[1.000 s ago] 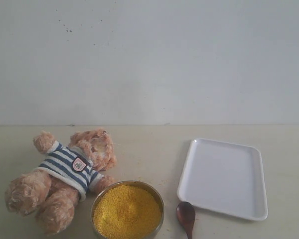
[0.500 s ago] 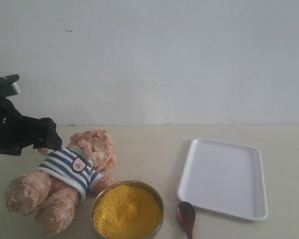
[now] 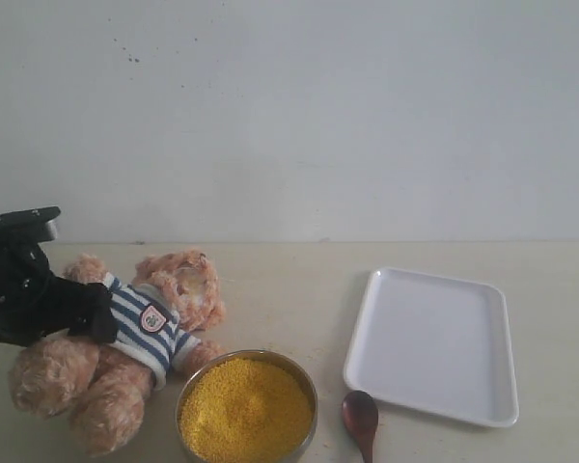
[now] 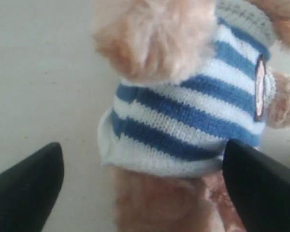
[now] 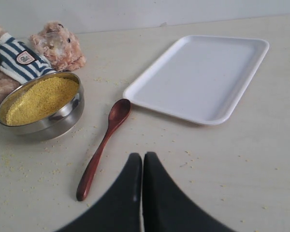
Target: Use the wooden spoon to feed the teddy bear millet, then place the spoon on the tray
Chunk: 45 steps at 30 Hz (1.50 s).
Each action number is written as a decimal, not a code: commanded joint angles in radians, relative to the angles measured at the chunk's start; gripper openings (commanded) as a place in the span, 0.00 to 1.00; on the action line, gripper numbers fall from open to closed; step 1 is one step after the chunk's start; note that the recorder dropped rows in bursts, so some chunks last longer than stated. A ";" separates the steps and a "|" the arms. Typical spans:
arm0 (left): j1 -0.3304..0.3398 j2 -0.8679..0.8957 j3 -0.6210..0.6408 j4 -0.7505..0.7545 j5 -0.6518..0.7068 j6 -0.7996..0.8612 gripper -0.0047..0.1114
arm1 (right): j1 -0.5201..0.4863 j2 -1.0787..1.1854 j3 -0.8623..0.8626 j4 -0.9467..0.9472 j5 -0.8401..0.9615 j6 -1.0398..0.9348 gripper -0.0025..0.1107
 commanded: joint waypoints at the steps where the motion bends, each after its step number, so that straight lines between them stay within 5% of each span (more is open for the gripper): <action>1: 0.004 0.058 -0.006 -0.249 -0.013 0.205 0.75 | 0.000 -0.004 -0.001 -0.005 -0.010 -0.002 0.02; 3: 0.004 0.094 -0.006 -0.347 -0.018 0.283 0.75 | 0.000 -0.004 -0.001 -0.005 -0.010 -0.002 0.02; 5: 0.004 0.119 -0.006 -0.357 -0.020 0.278 0.62 | 0.000 -0.004 -0.001 -0.005 -0.010 -0.002 0.02; 8: 0.041 0.097 -0.008 -0.280 0.022 0.278 0.08 | 0.000 -0.004 -0.001 -0.005 -0.010 -0.002 0.02; 11: 0.108 0.023 -0.008 -0.132 0.071 0.147 0.09 | 0.000 -0.004 -0.001 -0.005 -0.010 -0.002 0.02; 15: 0.173 -0.102 0.003 -0.125 0.254 0.154 0.09 | 0.000 -0.004 -0.001 -0.005 -0.010 -0.002 0.02; 31: 0.177 -0.750 0.445 -0.164 0.332 0.154 0.07 | 0.000 -0.004 -0.001 -0.005 -0.010 -0.002 0.02; 45: 0.177 -0.898 0.660 -0.390 0.450 0.290 0.07 | 0.000 -0.004 -0.001 -0.005 -0.010 -0.002 0.02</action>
